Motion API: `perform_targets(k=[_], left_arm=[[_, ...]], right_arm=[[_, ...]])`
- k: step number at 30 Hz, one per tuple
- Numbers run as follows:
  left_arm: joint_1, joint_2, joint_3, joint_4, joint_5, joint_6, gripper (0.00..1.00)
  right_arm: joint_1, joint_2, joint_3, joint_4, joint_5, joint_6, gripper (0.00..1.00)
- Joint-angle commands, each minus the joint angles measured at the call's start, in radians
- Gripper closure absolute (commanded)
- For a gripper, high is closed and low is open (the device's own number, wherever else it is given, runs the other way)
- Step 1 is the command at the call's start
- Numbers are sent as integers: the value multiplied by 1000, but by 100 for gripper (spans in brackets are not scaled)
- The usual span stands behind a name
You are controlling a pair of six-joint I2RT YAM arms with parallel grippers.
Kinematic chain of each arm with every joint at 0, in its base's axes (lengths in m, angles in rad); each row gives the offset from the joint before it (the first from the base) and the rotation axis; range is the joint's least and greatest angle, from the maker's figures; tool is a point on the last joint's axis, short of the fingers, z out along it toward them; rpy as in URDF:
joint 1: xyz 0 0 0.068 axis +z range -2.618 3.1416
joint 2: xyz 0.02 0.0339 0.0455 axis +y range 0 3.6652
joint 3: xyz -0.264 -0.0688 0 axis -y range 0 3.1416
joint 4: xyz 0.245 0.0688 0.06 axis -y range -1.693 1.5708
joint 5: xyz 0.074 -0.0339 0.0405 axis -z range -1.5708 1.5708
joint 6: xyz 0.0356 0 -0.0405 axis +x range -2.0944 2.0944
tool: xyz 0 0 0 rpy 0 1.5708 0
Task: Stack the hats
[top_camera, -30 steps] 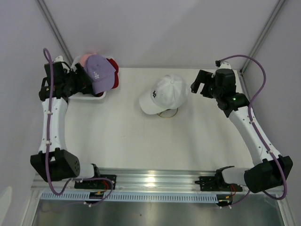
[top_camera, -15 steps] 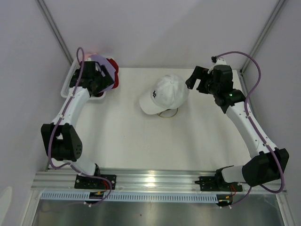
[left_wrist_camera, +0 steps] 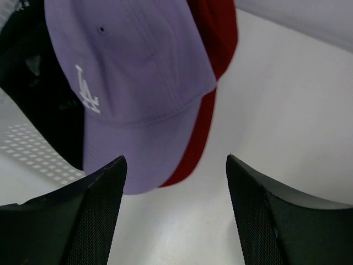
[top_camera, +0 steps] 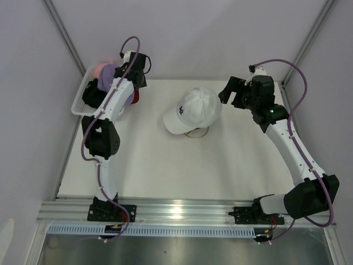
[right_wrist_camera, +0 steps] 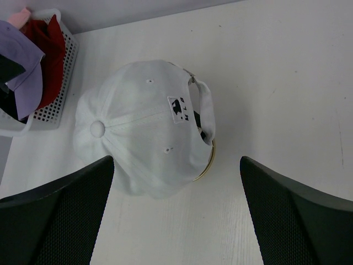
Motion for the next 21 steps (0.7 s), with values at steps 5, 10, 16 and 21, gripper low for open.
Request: perform_targets(k=[5, 10, 16, 21], left_arm=[[7, 53, -8, -9, -106, 282, 27], [0, 82, -13, 17, -75, 347, 28], [-4, 139, -16, 28, -94, 399, 26], [-4, 175, -1, 39, -172, 419, 30]], right_arm=[[-22, -24, 23, 8, 7, -22, 0], [-30, -4, 28, 14, -15, -14, 1], [-33, 10, 33, 18, -36, -4, 0], [-41, 11, 45, 15, -39, -8, 1]])
